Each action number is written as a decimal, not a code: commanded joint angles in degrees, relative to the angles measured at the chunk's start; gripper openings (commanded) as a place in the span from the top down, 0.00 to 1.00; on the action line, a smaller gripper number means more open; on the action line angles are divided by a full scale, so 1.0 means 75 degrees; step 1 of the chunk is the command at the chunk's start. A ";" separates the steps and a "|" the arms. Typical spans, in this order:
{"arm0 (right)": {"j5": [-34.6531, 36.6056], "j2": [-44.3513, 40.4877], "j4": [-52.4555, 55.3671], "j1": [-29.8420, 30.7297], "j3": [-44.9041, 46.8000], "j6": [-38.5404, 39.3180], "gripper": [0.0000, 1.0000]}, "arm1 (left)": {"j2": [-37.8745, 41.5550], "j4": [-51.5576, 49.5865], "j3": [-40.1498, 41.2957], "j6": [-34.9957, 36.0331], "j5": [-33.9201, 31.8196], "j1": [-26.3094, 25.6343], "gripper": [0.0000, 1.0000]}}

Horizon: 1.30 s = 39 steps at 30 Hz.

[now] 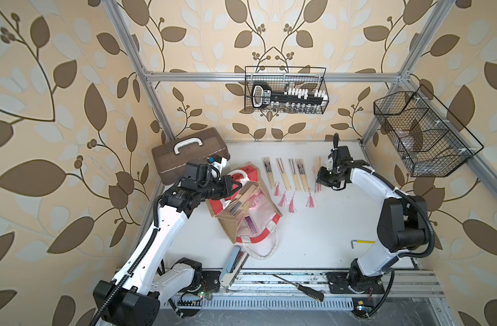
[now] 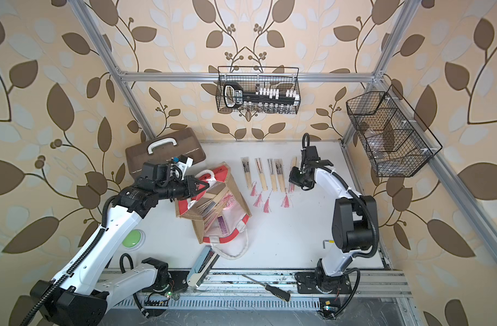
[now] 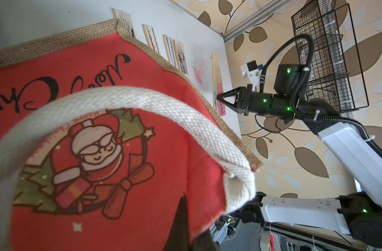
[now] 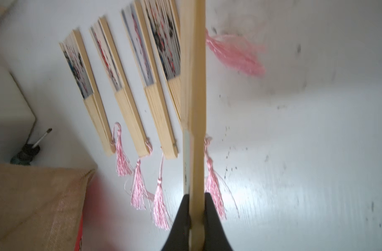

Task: Take out the folding fans from the tote bags
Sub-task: Place the folding fan at the center of the board.

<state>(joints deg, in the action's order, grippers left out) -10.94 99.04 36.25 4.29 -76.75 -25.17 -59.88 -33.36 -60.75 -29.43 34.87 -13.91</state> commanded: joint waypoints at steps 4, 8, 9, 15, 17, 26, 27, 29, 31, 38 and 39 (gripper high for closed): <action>-0.0336 0.0491 -0.0570 -0.0233 -0.0547 0.0566 0.90 | 0.0202 0.0017 0.0049 0.0181 0.0057 0.0003 1.00; -0.0370 0.1128 -0.0463 -0.0385 -0.0349 0.0731 0.89 | 0.0179 0.0028 0.0049 0.0176 0.0085 0.0003 1.00; -0.0338 0.1236 -0.0550 -0.0385 -0.0256 0.0786 0.89 | 0.0168 0.0029 0.0049 0.0174 0.0096 0.0003 1.00; -0.0343 0.1968 -0.0410 -0.0442 -0.0185 0.1212 0.88 | 0.0132 0.0016 0.0073 0.0174 0.0137 0.0003 1.00; -0.0195 0.2098 -0.0283 -0.0444 -0.0204 0.1314 0.88 | 0.0155 0.0019 0.0078 0.0174 0.0145 0.0003 1.00; 0.0284 0.2386 0.0333 -0.0488 -0.0360 0.1588 0.85 | 0.0191 0.0042 0.0131 0.0188 0.0190 0.0003 1.00; 0.0332 0.2366 0.0343 -0.0501 -0.0351 0.1558 0.83 | 0.0191 0.0042 0.0136 0.0187 0.0190 0.0003 1.00; 0.0401 0.2271 0.0303 -0.0502 -0.0285 0.1489 0.78 | 0.0202 0.0032 0.0143 0.0197 0.0190 0.0004 1.00; 0.0465 0.2040 0.0212 -0.0502 -0.0182 0.1374 0.69 | 0.0202 0.0042 0.0162 0.0196 0.0190 0.0003 1.00; 0.0651 0.0750 0.0093 -0.0474 0.0224 0.0933 0.54 | 0.0179 0.0056 0.0143 0.0174 0.0237 0.0003 1.00; 0.0672 0.0407 0.0047 -0.0431 0.0383 0.0812 0.54 | 0.0199 0.0058 0.0154 0.0176 0.0237 0.0005 1.00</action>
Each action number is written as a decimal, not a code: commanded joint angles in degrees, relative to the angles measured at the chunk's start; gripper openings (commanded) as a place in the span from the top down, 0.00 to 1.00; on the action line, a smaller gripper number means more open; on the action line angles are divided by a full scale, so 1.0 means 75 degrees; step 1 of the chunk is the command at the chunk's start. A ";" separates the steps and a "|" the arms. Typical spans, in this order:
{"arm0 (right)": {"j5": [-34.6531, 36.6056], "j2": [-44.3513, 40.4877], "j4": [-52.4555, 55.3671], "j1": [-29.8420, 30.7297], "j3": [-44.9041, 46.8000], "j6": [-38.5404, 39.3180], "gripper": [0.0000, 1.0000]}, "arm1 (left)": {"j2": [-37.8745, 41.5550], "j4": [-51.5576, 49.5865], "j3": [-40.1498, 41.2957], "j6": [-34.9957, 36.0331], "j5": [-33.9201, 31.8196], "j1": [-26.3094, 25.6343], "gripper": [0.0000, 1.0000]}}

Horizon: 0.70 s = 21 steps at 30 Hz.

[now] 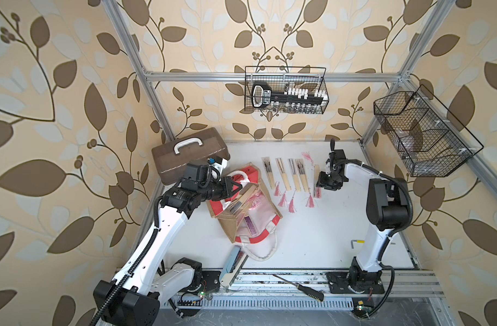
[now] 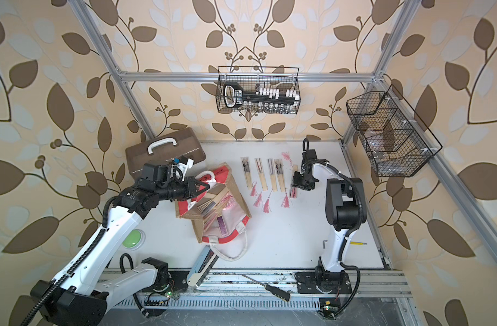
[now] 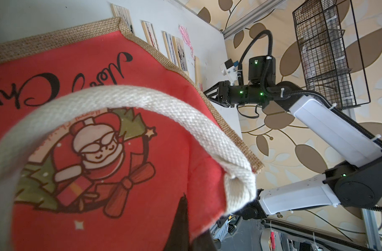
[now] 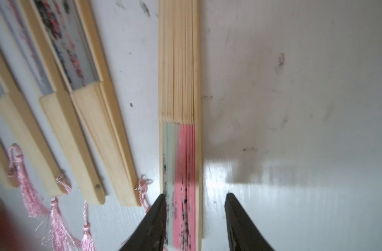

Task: Take out the folding fans from the tote bags
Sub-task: Place the folding fan at the center of the board.

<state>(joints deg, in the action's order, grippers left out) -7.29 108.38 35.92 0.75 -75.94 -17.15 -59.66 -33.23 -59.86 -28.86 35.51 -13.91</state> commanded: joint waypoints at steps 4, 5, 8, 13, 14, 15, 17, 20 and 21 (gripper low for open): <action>0.0383 -0.2620 -0.0258 0.0638 0.1391 -0.0954 0.56 | 0.0288 0.0048 0.0094 0.0122 0.0111 0.0003 1.00; 0.0452 -0.3093 -0.0363 0.0903 0.1675 -0.1151 0.56 | 0.0312 0.0046 0.0105 0.0136 0.0106 0.0003 1.00; 0.0780 -0.4681 -0.0588 0.2144 0.2540 -0.2074 0.57 | 0.0346 0.0049 0.0126 0.0145 0.0114 0.0004 1.00; 0.2104 -0.7203 -0.1211 0.4872 0.3574 -0.4603 0.63 | 0.0367 0.0055 0.0140 0.0126 0.0152 0.0015 1.00; 0.2548 -0.7476 -0.1322 0.5447 0.3680 -0.4957 0.64 | 0.0388 0.0060 0.0152 0.0125 0.0153 0.0015 1.00; 0.3052 -0.7655 -0.1327 0.6099 0.3715 -0.5489 0.64 | 0.0406 0.0054 0.0165 0.0122 0.0131 0.0015 1.00; 0.3773 -0.7664 -0.1366 0.7201 0.3631 -0.6107 0.64 | 0.0442 0.0059 0.0187 0.0136 0.0095 0.0017 1.00; 0.4471 -0.7063 -0.1782 0.8591 0.3317 -0.6625 0.64 | 0.0495 0.0083 0.0217 0.0122 0.0108 0.0027 1.00; 0.4588 -0.6733 -0.1913 0.9007 0.3125 -0.6729 0.65 | 0.0512 0.0094 0.0228 0.0124 0.0097 0.0027 1.00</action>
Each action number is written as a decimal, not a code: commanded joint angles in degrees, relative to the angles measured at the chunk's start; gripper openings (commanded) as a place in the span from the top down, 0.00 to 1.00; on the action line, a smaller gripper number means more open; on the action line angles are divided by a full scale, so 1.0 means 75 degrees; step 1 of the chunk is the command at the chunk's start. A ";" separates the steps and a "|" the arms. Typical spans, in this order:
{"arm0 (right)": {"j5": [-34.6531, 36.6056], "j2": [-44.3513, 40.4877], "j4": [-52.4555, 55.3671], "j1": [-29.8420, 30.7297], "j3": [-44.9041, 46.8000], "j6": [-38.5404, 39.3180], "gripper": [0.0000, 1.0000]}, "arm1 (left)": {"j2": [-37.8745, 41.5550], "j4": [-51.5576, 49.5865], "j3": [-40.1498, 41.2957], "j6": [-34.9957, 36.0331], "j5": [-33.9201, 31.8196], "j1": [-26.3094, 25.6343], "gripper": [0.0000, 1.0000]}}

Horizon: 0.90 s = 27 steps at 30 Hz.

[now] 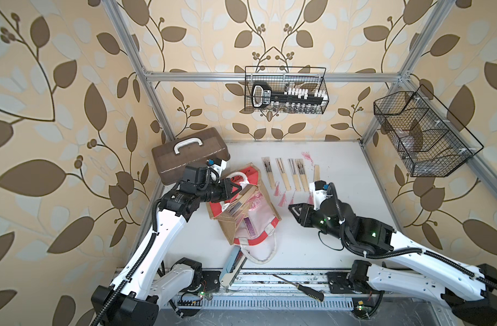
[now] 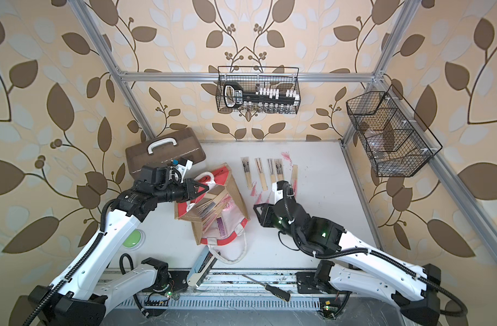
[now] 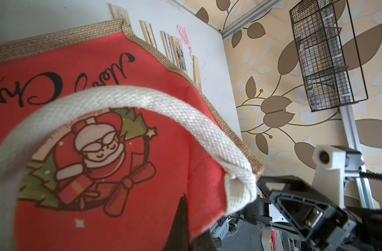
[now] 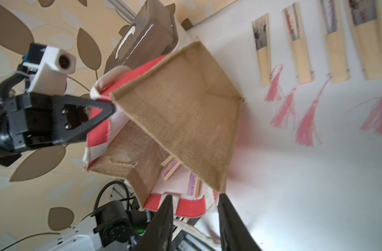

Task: Take out the folding fans from the tote bags
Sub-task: Place the folding fan at the center of the board, then pick up the folding fan from the canvas bag.

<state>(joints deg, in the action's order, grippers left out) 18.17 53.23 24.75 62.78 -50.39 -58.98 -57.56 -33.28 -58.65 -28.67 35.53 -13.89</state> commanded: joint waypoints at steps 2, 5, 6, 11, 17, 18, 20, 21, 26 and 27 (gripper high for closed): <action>0.1418 0.1292 -0.0655 0.1297 -0.0704 -0.1267 0.65 | 0.0245 0.0112 0.0075 0.0095 0.0079 0.0024 1.00; 0.1501 0.2260 -0.1010 0.1794 -0.1268 -0.1328 0.64 | 0.0257 0.0102 0.0086 0.0103 0.0079 0.0024 1.00; 0.1486 0.2515 -0.1087 0.1833 -0.1362 -0.1464 0.65 | 0.0264 0.0107 0.0086 0.0107 0.0079 0.0024 1.00; 0.0871 0.3310 -0.2000 0.1687 -0.1219 -0.2115 0.65 | 0.0280 0.0148 0.0086 0.0119 0.0112 0.0036 1.00; 0.0490 0.4066 -0.2210 0.1461 -0.1389 -0.2082 0.65 | 0.0257 0.0154 0.0097 0.0115 0.0120 0.0047 1.00; 0.0525 0.4170 -0.2187 0.1443 -0.1374 -0.2130 0.64 | 0.0257 0.0154 0.0098 0.0107 0.0114 0.0047 1.00; 0.0389 0.4398 -0.2136 0.1377 -0.1388 -0.2346 0.64 | 0.0257 0.0167 0.0109 0.0097 0.0097 0.0047 1.00; 0.0277 0.4545 -0.2161 0.1343 -0.1409 -0.2425 0.64 | 0.0246 0.0176 0.0109 0.0095 0.0099 0.0058 1.00; 0.0137 0.5177 -0.2425 0.1367 -0.1627 -0.2619 0.62 | 0.0222 0.0194 0.0111 0.0062 0.0126 0.0082 1.00; 0.0198 0.5275 -0.2503 0.1387 -0.1648 -0.2760 0.62 | 0.0222 0.0195 0.0109 0.0062 0.0126 0.0082 1.00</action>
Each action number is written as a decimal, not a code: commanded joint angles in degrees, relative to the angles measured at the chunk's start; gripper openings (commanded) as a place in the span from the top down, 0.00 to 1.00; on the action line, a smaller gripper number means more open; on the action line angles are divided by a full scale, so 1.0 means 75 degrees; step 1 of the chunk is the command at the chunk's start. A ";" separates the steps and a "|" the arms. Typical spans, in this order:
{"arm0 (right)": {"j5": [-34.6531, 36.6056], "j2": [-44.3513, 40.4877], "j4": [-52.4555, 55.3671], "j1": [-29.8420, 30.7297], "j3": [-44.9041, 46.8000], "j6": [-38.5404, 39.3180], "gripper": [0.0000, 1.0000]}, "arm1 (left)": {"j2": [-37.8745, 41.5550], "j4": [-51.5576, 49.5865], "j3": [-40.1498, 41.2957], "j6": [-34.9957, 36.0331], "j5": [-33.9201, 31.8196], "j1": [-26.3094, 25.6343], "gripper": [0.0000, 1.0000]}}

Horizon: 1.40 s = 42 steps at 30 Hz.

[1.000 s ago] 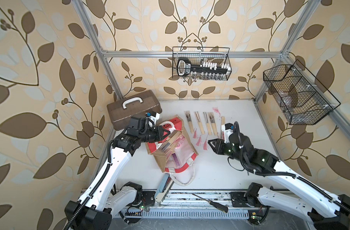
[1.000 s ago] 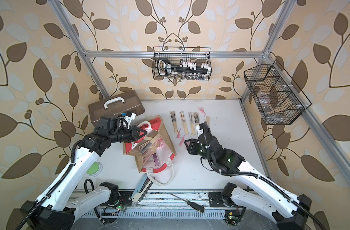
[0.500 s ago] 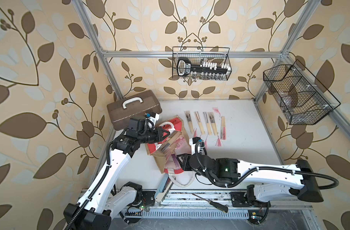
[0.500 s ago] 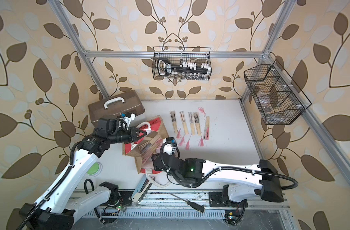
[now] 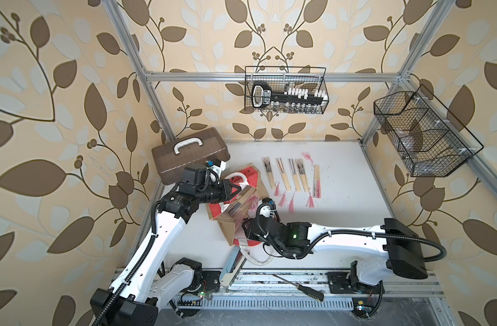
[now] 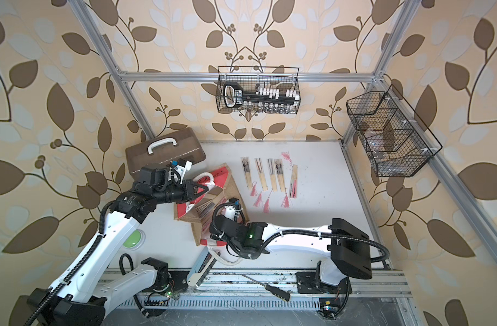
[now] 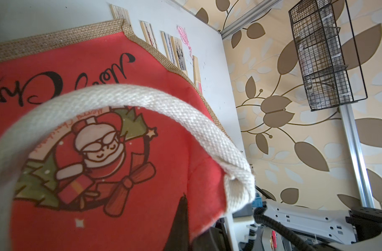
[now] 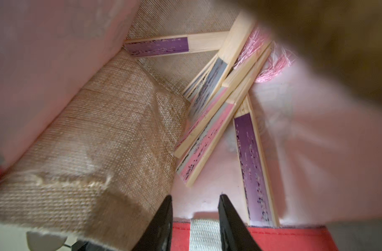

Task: Take out the folding fans from the tote bags
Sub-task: Pick up the folding fan from the canvas bag.

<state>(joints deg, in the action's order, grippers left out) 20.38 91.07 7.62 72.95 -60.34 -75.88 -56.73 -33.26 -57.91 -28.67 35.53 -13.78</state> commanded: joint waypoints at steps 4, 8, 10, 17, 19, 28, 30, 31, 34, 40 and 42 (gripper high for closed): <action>-0.0028 0.0596 -0.0606 -0.0031 -0.0300 -0.1264 0.61 | 0.0122 0.0204 0.0035 0.0040 0.0136 0.0074 1.00; 0.0097 0.0786 -0.0559 -0.0116 -0.0438 -0.1702 0.60 | 0.0082 0.0197 0.0022 0.0047 0.0155 0.0080 1.00; 0.0155 0.0869 -0.0566 -0.0117 -0.0453 -0.1929 0.61 | 0.0075 0.0195 0.0031 0.0050 0.0176 0.0083 1.00; 0.0330 0.1017 -0.0293 0.0017 -0.0499 -0.2176 0.61 | 0.0052 0.0187 0.0043 0.0037 0.0161 0.0091 1.00; 0.0631 0.0928 -0.0247 0.0161 -0.0425 -0.2318 0.61 | 0.0063 0.0191 0.0057 0.0038 0.0153 0.0091 1.00; 0.1800 0.0593 0.1126 0.0848 -0.0961 -0.2995 0.60 | 0.0075 0.0180 0.0064 0.0057 0.0168 0.0103 1.00; 0.2118 0.0392 0.1340 0.0981 -0.0941 -0.3072 0.61 | 0.0084 0.0179 0.0059 0.0060 0.0162 0.0103 1.00; 0.2226 0.0296 0.1419 0.1012 -0.0945 -0.3089 0.61 | 0.0079 0.0176 0.0057 0.0049 0.0167 0.0097 1.00; 0.2221 0.0209 0.1420 0.1053 -0.0931 -0.3136 0.61 | 0.0053 0.0199 0.0057 0.0031 0.0206 0.0103 1.00; 0.1861 0.0576 0.1076 0.1003 -0.0948 -0.3386 0.61 | 0.0029 0.0215 0.0069 0.0027 0.0232 0.0111 1.00; 0.1650 0.0701 0.0636 0.0905 -0.0709 -0.3573 0.62 | 0.0029 0.0214 0.0069 0.0028 0.0232 0.0114 1.00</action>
<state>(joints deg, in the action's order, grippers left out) 33.95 94.08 14.28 80.44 -66.43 -98.26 -56.73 -33.23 -57.76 -28.67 35.59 -13.41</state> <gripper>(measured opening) 0.384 0.046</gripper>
